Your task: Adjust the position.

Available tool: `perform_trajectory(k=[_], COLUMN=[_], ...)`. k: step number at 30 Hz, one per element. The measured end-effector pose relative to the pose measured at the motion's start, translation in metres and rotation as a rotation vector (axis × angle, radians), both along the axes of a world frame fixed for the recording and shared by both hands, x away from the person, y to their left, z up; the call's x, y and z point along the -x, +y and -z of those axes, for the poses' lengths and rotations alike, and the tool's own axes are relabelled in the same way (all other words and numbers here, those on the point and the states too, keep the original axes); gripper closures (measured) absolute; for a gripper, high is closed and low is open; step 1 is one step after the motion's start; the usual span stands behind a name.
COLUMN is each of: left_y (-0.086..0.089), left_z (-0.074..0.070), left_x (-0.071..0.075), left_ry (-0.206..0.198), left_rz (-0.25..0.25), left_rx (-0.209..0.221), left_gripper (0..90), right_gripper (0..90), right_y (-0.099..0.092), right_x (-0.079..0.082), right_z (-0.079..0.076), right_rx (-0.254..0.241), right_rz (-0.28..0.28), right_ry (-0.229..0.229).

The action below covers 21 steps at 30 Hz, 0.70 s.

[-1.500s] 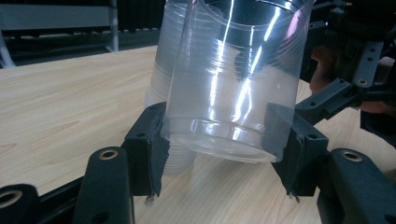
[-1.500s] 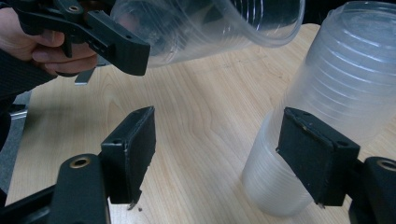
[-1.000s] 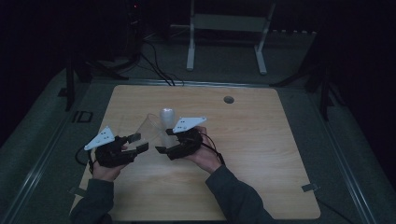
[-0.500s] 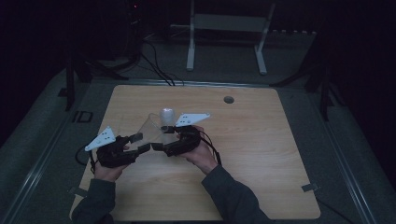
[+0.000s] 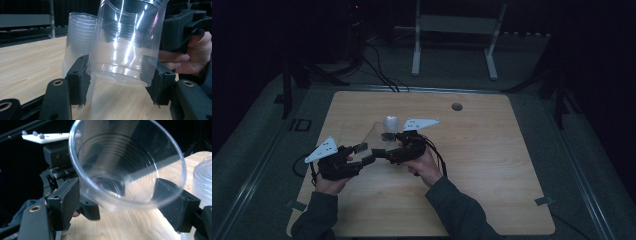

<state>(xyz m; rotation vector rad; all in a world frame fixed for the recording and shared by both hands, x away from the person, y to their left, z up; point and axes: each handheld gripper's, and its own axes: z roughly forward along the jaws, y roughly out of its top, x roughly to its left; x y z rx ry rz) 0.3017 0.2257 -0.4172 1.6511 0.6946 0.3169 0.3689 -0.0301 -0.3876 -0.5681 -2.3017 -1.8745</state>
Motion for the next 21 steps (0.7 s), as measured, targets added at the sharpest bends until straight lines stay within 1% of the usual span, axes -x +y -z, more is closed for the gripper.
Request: perform_trajectory(k=[3, 4, 7, 8, 9, 10, 11, 14, 21], left_y=[-0.0017, -0.0017, -0.0031, -0.0031, -0.0035, -0.0035, -0.0039, -0.004, -0.0052], left_z=[0.0006, 0.0006, 0.0012, 0.0012, 0.0013, 0.0013, 0.0014, 0.0014, 0.0013], left_x=[-0.0005, -0.0005, -0.0007, -0.0007, -0.0007, -0.0007, -0.0008, -0.0009, -0.0011], left_ry=[0.0, 0.0, 0.002, 0.002, 0.001, 0.001, 0.0, 0.0, 0.003], left_rz=[0.01, 0.01, 0.014, 0.014, 0.017, 0.017, 0.021, 0.021, 0.023], left_rx=[-0.004, -0.004, -0.003, -0.003, -0.003, -0.003, -0.008, -0.01, -0.021], left_gripper=[42.4, 42.4, 42.3, 42.3, 42.3, 42.3, 42.3, 42.3, 40.7], right_gripper=[21.4, 21.4, 22.1, 22.1, 23.3, 23.3, 27.2, 29.3, 32.3], right_y=[0.0015, 0.0015, 0.002, 0.002, 0.0022, 0.0022, 0.0014, 0.0005, -0.0002], right_x=[-0.0005, -0.0005, -0.0019, -0.0019, -0.0024, -0.0024, -0.0031, -0.004, -0.0032], right_z=[0.0001, 0.0001, 0.0003, 0.0003, 0.001, 0.001, 0.0015, 0.0017, 0.0016], right_rx=[-0.025, -0.025, -0.061, -0.061, -0.075, -0.075, -0.085, -0.095, -0.087], right_rz=[-0.01, -0.01, -0.02, -0.02, -0.028, -0.028, -0.024, -0.028, -0.019], right_ry=[0.015, 0.015, 0.036, 0.036, 0.05, 0.05, 0.049, 0.058, 0.049])
